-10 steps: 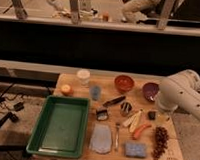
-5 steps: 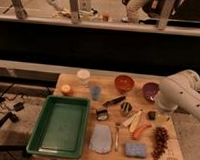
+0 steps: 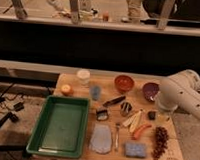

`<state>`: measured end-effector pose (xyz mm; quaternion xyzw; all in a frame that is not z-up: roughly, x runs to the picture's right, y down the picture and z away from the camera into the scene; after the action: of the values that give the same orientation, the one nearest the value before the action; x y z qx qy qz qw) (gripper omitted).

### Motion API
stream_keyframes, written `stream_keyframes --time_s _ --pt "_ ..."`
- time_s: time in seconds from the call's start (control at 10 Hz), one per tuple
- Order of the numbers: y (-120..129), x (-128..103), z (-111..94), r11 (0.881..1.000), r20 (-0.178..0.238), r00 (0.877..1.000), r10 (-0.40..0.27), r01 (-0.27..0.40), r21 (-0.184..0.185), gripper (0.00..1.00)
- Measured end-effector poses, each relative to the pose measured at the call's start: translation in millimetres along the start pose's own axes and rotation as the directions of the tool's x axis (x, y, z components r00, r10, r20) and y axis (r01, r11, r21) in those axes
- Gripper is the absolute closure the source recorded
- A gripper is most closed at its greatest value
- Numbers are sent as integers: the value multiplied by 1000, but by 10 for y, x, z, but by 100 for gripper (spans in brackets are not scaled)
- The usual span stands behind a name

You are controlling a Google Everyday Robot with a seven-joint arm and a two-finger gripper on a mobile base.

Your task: Place banana in purple bowl

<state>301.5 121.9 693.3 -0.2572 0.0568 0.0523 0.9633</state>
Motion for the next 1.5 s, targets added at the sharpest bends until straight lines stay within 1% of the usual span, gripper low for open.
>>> stream_keyframes --time_s 0.3,0.4,0.5,0.6,0.8,1.0,1.4,1.5 --pt "-1 -1 0 1000 0 1000 0 0 0 20" --pt "8 21 62 1000 -17 1000 2 -2 1 20" --pt "-2 -3 195 1000 -18 1000 -8 9 5 20" --pt "-12 -38 336 1000 -14 1000 -19 19 1 20" --pt "-58 -84 524 999 -6 999 -37 37 -9 20" --pt "-148 -197 614 998 8 998 -59 59 -13 20" --pt "-130 -315 847 996 32 998 -61 63 -57 20" --pt "-88 -347 943 995 41 998 -54 57 -76 20"
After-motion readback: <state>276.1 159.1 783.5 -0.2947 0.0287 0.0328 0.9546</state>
